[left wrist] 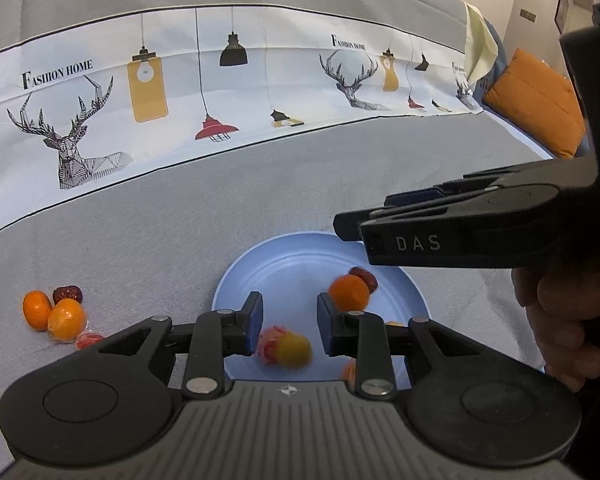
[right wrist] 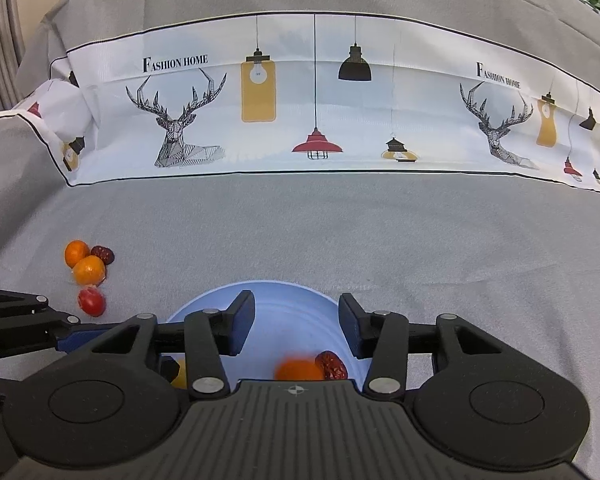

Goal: Organize fruits
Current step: 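Open the left tool to drop the yellow fruit while the right tool releases the orange, then move both open tools back to the fruit pile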

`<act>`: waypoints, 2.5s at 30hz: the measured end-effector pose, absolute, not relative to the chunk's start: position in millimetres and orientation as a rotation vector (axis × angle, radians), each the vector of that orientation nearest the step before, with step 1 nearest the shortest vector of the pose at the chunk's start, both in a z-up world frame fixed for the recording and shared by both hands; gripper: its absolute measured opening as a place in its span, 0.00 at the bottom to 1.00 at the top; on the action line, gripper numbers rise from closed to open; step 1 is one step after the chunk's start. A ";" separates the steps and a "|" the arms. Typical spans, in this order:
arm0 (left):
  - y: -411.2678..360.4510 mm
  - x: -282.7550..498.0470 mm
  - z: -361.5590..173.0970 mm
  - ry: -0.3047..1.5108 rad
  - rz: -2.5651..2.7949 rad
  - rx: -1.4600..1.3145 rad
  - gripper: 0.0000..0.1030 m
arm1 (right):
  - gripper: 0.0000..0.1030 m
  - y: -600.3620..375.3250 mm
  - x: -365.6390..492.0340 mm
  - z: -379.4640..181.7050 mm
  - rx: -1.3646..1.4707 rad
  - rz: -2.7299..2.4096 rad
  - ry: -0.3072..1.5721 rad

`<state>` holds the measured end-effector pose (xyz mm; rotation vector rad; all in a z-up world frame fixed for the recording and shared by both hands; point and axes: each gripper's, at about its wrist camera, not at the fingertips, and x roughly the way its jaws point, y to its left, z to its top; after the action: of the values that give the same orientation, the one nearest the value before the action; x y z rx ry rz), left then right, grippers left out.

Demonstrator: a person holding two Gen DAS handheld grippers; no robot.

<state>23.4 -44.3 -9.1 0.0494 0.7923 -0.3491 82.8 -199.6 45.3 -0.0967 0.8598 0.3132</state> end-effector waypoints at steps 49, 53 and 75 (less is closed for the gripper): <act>147.1 69.6 24.9 0.746 0.165 -0.287 0.16 | 0.21 -141.2 71.0 63.3 -0.056 0.526 0.714; 154.9 77.0 14.3 0.786 0.167 -0.332 0.16 | 0.21 -113.9 68.2 57.5 -0.083 0.604 0.738; 151.3 122.8 -42.5 0.986 0.166 -0.310 0.33 | 0.43 1.4 94.4 -3.1 -0.246 0.813 0.923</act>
<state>122.8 151.3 -42.5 -0.3098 0.9863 0.1662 94.4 1.4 -3.1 -0.2460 0.9231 0.8129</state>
